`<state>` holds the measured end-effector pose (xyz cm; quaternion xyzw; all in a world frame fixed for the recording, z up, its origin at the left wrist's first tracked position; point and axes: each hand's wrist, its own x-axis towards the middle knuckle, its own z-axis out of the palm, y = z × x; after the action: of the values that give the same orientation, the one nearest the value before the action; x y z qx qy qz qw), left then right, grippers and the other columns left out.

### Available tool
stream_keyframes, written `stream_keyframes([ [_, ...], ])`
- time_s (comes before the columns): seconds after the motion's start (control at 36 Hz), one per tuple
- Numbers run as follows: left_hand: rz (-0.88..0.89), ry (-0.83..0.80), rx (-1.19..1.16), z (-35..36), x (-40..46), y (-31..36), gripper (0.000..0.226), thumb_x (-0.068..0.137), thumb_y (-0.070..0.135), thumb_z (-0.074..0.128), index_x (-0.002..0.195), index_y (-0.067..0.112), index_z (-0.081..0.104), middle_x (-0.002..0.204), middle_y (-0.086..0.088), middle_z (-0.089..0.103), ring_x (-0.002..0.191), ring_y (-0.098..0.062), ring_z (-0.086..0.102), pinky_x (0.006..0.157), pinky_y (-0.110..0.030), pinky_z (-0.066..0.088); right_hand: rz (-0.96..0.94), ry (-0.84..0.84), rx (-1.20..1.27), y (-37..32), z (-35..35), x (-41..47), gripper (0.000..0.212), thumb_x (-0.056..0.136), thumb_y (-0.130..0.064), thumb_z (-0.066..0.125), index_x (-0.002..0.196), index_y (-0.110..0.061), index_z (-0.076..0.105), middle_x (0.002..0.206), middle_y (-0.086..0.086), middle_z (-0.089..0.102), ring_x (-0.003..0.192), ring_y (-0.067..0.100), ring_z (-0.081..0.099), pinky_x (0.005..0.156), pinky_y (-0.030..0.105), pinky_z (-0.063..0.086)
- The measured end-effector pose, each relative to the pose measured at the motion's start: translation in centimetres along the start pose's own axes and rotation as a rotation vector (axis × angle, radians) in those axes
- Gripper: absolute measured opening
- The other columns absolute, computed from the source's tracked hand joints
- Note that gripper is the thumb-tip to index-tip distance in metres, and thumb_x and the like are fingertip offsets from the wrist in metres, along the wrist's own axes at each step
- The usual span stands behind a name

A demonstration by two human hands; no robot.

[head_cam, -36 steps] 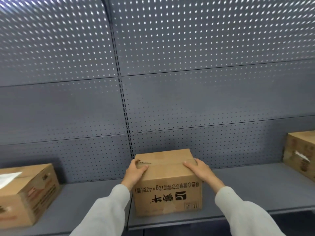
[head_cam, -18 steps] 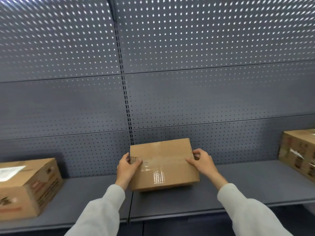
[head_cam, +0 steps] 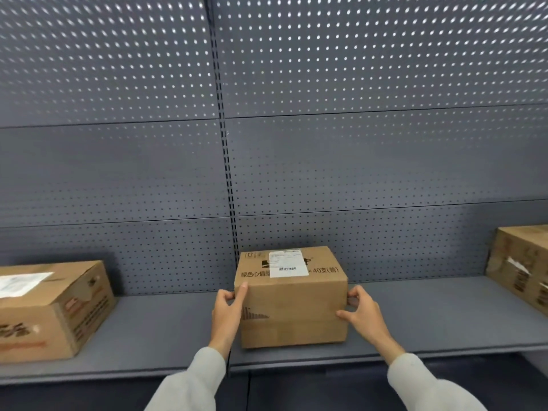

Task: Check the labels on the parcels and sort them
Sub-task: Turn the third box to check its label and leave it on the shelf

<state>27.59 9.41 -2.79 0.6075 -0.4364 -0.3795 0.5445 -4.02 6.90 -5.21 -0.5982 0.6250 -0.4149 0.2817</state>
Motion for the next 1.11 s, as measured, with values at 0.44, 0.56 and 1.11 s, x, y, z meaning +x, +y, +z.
stream_keyframes([
  [0.44, 0.082, 0.068, 0.059, -0.3, 1.4, 0.3, 0.023, 0.101, 0.041, 0.060, 0.108, 0.020, 0.059, 0.111, 0.002, 0.065, 0.105, -0.016, 0.061, 0.086, -0.037, 0.050, 0.005, 0.113, 0.068, 0.1, -1.2, 1.2, 0.015, 0.104, -0.015, 0.051, 0.110, -0.023, 0.063, 0.110, -0.004, 0.069, 0.107, 0.019, 0.066, 0.089, 0.035, 0.052],
  [0.56, 0.251, 0.030, 0.234, -0.3, 2.7, 1.4, 0.022, 0.101, 0.041, 0.059, 0.115, 0.025, 0.058, 0.122, 0.006, 0.057, 0.116, -0.016, 0.057, 0.090, -0.031, 0.044, -0.080, 0.102, 0.058, -2.0, -1.7, 2.3, 0.018, 0.105, -0.019, 0.050, 0.118, -0.022, 0.062, 0.115, -0.005, 0.068, 0.111, 0.015, 0.063, 0.091, 0.031, 0.049],
  [1.11, 0.080, -0.303, 0.495, 1.5, 8.3, 4.3, 0.045, 0.097, 0.056, 0.060, 0.139, 0.041, 0.059, 0.152, 0.007, 0.052, 0.141, -0.023, 0.044, 0.117, -0.042, 0.034, 0.020, -0.184, -0.117, -6.9, -0.2, 7.9, 0.024, 0.100, -0.038, 0.059, 0.123, -0.030, 0.064, 0.142, -0.001, 0.057, 0.119, 0.017, 0.051, 0.090, 0.030, 0.036],
])
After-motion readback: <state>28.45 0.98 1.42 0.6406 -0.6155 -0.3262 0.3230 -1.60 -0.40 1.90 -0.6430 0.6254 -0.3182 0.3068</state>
